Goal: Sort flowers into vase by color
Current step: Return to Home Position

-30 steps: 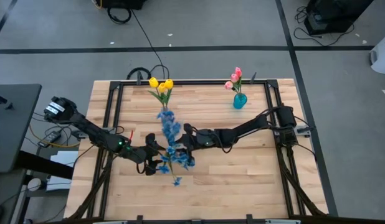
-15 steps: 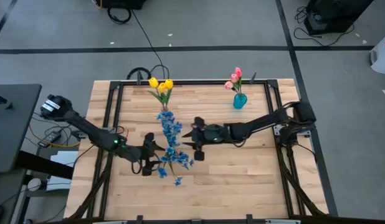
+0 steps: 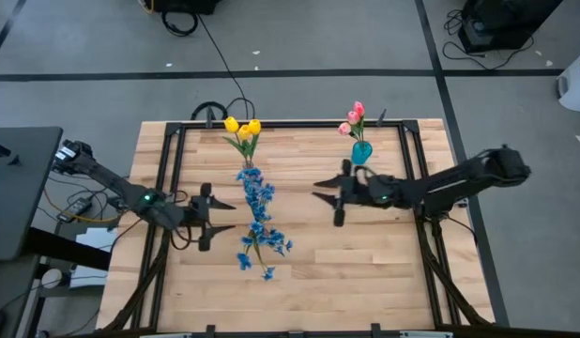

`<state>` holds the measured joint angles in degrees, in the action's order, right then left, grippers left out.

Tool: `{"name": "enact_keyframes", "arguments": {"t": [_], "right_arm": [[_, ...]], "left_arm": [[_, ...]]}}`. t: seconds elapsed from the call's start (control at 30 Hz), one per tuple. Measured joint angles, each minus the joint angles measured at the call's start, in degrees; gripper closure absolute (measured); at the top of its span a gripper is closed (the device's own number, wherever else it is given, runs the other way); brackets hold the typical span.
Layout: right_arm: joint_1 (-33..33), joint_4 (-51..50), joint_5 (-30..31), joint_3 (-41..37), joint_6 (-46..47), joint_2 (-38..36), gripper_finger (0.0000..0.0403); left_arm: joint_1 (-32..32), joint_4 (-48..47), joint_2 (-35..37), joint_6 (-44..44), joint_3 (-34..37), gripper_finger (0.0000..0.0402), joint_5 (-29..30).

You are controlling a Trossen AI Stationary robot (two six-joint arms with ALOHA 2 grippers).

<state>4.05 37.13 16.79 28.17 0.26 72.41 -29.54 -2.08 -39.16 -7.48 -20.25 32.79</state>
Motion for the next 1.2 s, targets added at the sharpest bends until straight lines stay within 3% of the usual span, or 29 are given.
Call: {"name": "enact_keyframes", "arguments": {"t": [0.23, 0.37, 0.53, 0.87, 1.2], "right_arm": [[-4.14, -2.93, -3.04, -7.45, 3.01, -15.02, 0.0266], [-6.07, -8.41, -3.36, -7.98, 4.57, -21.03, 0.0268], [-7.30, -13.96, -3.39, -8.06, 4.67, -26.25, 0.0278], [-8.06, -24.04, -3.48, -8.05, 4.08, -36.78, 0.0291], [-8.04, -28.32, -5.38, -8.05, 4.28, -44.34, 0.0300]], "left_arm": [[0.00, -3.67, 8.06, 1.77, 0.00, 0.0147, 0.34], [0.00, -5.21, 10.81, 2.89, 0.00, 0.0147, 0.33], [0.00, -8.11, 13.96, 4.01, 0.29, 0.0147, 1.39], [0.00, 0.80, 25.85, 4.20, 11.54, 0.0147, 1.40], [0.00, -6.07, 38.67, 5.47, 12.15, 0.0147, 1.45]]}}
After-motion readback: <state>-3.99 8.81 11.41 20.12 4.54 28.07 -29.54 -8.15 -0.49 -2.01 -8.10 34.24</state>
